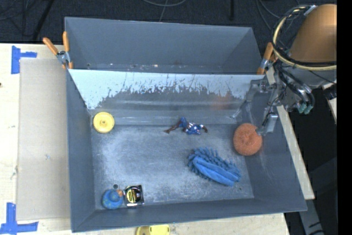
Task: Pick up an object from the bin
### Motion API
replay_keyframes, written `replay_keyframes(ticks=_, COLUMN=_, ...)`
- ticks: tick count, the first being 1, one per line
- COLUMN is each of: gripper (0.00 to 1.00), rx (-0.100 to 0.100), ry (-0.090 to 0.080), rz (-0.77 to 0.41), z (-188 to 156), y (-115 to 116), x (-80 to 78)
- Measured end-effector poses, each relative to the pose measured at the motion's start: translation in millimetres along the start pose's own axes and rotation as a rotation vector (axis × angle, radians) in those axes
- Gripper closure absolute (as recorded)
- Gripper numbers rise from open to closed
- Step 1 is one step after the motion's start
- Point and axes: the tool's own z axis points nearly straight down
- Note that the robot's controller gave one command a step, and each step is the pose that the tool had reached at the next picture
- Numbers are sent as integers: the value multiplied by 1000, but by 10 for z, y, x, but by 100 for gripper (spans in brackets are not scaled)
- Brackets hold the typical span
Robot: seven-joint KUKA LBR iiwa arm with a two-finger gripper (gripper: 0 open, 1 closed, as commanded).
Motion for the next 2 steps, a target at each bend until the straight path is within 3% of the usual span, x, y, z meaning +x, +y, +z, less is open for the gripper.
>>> replay_keyframes(ticks=1, gripper=0, rx=0, ry=-2, rz=-55, z=422, y=-30, x=270)
replay_keyframes(ticks=2, gripper=0, rx=-1, ry=1, rz=-299, z=745, y=-40, x=311)
